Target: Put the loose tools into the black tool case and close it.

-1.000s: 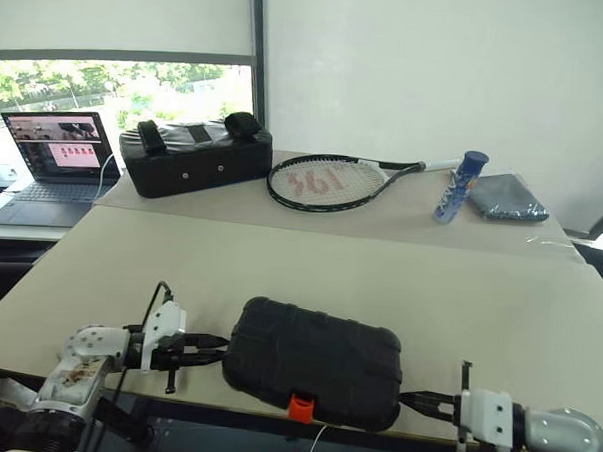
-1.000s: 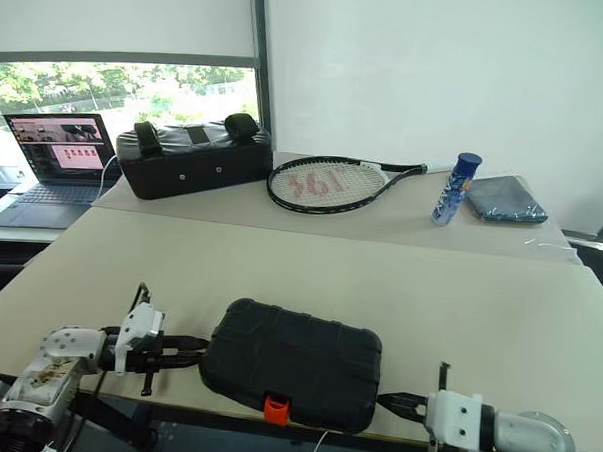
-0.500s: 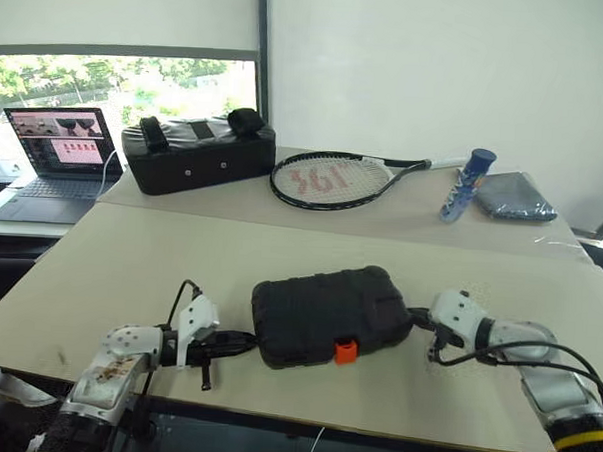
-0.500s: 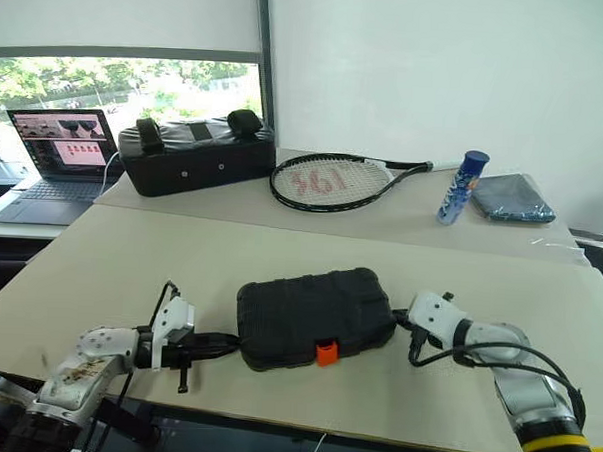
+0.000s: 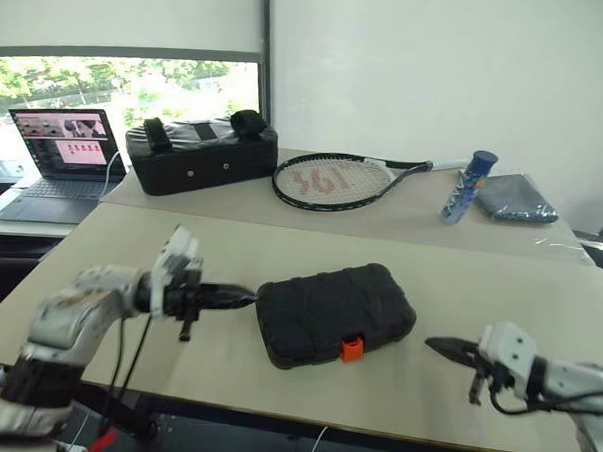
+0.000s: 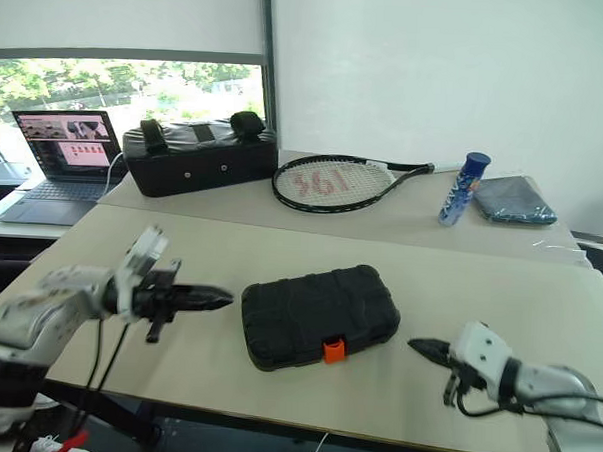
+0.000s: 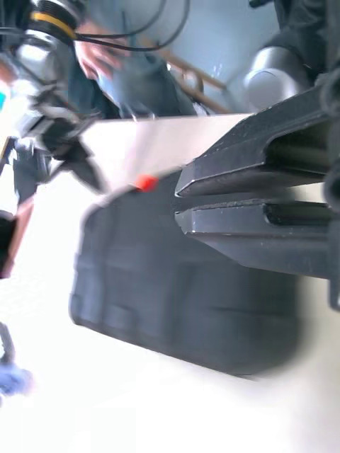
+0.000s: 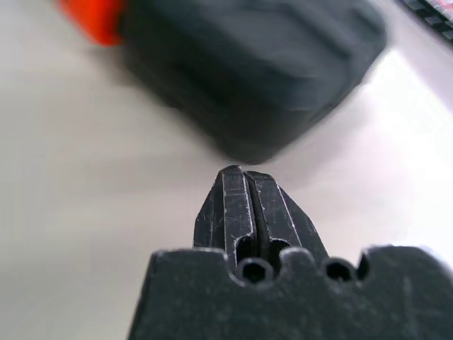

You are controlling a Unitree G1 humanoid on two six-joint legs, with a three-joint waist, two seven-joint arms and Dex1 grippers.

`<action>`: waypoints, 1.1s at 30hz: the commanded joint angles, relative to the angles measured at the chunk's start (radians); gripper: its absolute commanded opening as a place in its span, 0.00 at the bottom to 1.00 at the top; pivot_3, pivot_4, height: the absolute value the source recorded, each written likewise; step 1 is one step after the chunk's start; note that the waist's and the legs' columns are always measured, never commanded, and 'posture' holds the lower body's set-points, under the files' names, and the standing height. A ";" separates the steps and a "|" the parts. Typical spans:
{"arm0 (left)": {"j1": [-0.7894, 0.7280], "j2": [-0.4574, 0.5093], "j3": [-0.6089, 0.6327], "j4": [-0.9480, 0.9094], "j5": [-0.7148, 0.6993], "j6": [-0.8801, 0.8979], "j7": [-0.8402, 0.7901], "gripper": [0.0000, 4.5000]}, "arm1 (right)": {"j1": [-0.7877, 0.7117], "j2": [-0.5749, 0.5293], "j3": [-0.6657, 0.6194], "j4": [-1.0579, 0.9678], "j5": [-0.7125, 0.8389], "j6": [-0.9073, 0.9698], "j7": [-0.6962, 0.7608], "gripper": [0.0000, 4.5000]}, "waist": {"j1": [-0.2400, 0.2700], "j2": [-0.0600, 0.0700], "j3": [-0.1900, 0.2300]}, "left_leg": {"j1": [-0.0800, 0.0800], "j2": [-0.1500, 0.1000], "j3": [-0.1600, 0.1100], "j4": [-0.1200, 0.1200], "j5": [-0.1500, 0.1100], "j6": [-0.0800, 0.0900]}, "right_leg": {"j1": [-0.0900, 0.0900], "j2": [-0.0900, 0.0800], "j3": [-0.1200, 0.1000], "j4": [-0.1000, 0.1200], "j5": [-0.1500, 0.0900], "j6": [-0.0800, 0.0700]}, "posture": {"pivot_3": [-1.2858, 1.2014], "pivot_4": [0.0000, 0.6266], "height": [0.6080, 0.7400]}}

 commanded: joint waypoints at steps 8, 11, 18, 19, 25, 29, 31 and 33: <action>-0.282 -0.361 -0.268 0.407 0.365 -0.328 0.160 0.08 | -0.020 0.155 0.231 -0.260 -0.104 0.152 -0.163 0.00 | -0.001 -0.002 0.001 | -0.002 0.000 -0.001 0.001 0.000 -0.001 | -0.001 0.002 0.001 0.000 0.002 -0.002 | 0.52 0.24 1.00; -0.334 -0.421 -0.302 0.537 0.455 -0.428 0.205 0.08 | -0.088 0.183 0.272 -0.218 -0.151 0.171 -0.190 0.00 | 0.003 -0.003 0.001 | -0.002 0.000 -0.001 0.001 0.000 -0.001 | -0.002 0.002 0.001 0.000 0.002 -0.003 | 0.52 0.24 1.00; -0.333 -0.442 -0.347 0.598 0.528 -0.454 0.150 0.08 | -0.159 0.191 0.313 -0.162 -0.189 0.168 -0.186 0.00 | 0.002 -0.003 0.001 | -0.003 -0.002 -0.002 0.000 0.000 0.000 | -0.001 0.001 0.002 -0.001 0.003 -0.003 | 0.52 0.24 1.00; -0.328 -0.440 -0.351 0.595 0.536 -0.449 0.147 0.08 | -0.163 0.193 0.315 -0.157 -0.191 0.166 -0.186 0.00 | 0.002 -0.003 0.001 | -0.002 -0.002 -0.002 0.000 0.000 0.000 | -0.001 0.001 0.002 0.000 0.002 -0.003 | 0.52 0.24 1.00; -0.279 -0.413 -0.393 0.566 0.592 -0.361 0.139 0.08 | -0.194 0.221 0.326 -0.133 -0.197 0.162 -0.195 0.00 | -0.003 -0.002 0.001 | 0.000 -0.002 -0.002 0.000 0.000 0.000 | 0.000 0.002 0.002 0.001 0.000 0.002 | 0.52 0.24 1.00; -0.248 -0.407 -0.400 0.550 0.617 -0.309 0.182 0.08 | -0.212 0.239 0.329 -0.124 -0.207 0.167 -0.203 0.00 | -0.007 -0.002 0.000 | 0.001 -0.001 -0.002 0.000 0.000 0.000 | 0.001 0.002 0.002 0.001 0.000 0.001 | 0.52 0.24 1.00; -0.229 -0.400 -0.406 0.543 0.620 -0.278 0.186 0.08 | -0.223 0.250 0.329 -0.120 -0.210 0.173 -0.208 0.00 | -0.008 -0.003 0.000 | 0.003 -0.001 -0.002 0.000 0.000 0.000 | 0.002 0.002 0.002 0.001 0.000 0.001 | 0.52 0.24 1.00; -0.216 -0.395 -0.412 0.538 0.622 -0.265 0.184 0.08 | -0.232 0.258 0.330 -0.116 -0.216 0.180 -0.210 0.00 | -0.012 -0.004 -0.001 | 0.004 -0.001 -0.002 0.000 0.000 0.000 | 0.003 0.003 0.003 0.001 0.000 0.002 | 0.52 0.24 1.00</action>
